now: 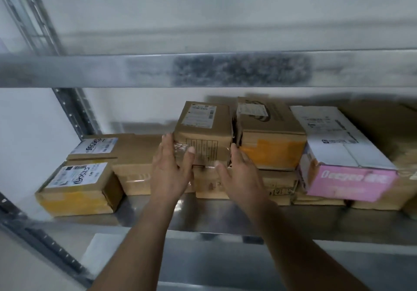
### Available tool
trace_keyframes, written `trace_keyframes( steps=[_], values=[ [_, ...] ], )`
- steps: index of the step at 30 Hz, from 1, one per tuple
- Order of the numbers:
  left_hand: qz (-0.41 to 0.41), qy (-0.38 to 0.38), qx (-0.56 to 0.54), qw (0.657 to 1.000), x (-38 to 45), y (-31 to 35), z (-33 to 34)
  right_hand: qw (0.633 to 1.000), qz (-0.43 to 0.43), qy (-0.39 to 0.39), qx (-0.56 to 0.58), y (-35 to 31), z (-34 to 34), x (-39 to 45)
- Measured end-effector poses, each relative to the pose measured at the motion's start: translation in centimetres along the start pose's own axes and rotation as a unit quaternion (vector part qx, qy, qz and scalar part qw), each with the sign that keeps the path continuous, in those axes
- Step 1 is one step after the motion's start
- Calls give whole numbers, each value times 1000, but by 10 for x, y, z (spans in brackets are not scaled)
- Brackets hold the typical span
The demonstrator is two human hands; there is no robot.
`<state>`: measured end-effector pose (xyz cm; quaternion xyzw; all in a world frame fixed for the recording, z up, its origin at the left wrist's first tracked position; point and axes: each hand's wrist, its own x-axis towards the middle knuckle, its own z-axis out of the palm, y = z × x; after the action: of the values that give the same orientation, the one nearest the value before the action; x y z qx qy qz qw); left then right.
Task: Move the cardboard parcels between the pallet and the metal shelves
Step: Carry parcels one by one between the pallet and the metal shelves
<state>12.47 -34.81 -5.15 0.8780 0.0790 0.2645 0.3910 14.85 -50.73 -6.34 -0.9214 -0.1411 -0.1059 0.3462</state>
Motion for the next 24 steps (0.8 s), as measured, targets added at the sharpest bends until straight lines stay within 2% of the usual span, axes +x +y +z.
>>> trace_keyframes(
  steps=[5, 9, 11, 15, 18, 20, 24],
  values=[
    [-32, -44, -64, 996, 29, -7, -11, 996, 67, 39, 38, -13, 14, 6],
    [-27, -26, -56, 998, 39, -20, -20, 988, 55, 132, 61, -24, 13, 3],
    [-32, -44, -46, 997, 39, -29, -24, 985, 58, 150, 62, -29, 12, 2],
    [-38, -89, -63, 993, 35, -38, -29, 984, 102, 114, 90, -33, 14, 2],
    [-58, -144, -108, 982, 31, -45, -34, 965, 145, 88, 199, -40, 16, -1],
    [-65, -169, -156, 971, 23, -48, -37, 953, 146, 61, 257, -43, 15, -5],
    [-67, -187, -223, 954, 9, -52, -48, 960, 113, 23, 255, -43, 14, -18]
  ],
)
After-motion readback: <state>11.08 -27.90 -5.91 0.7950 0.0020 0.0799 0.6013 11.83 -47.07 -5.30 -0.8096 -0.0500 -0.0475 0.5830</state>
